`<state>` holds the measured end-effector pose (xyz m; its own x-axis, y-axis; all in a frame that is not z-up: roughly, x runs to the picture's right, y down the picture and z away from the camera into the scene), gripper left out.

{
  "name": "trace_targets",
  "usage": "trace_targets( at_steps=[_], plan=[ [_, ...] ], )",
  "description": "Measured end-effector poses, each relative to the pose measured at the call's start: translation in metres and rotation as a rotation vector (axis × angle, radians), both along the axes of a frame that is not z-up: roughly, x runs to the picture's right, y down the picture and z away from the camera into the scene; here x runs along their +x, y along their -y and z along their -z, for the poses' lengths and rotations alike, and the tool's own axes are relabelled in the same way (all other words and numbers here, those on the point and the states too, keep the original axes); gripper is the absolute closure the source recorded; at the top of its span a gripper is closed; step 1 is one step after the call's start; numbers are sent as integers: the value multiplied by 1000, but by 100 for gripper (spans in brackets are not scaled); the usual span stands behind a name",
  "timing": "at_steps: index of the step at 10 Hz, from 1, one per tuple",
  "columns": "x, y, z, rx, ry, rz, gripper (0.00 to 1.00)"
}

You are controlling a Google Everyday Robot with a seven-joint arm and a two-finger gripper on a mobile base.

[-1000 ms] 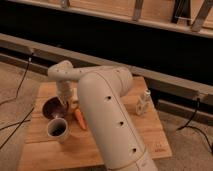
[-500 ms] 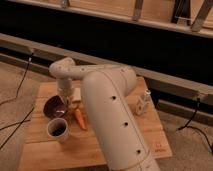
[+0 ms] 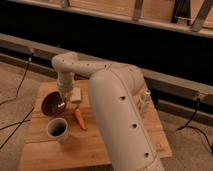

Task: Pick up the ceramic bowl

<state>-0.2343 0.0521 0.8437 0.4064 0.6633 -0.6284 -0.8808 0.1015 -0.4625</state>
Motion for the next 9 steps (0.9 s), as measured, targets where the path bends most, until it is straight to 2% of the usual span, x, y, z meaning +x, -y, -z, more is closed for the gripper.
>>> trace_targets(
  at_steps=[4,9],
  plan=[
    [9,19,19,-23,0,-38,100],
    [19,28,21,-29,-13,-60,100]
  ],
)
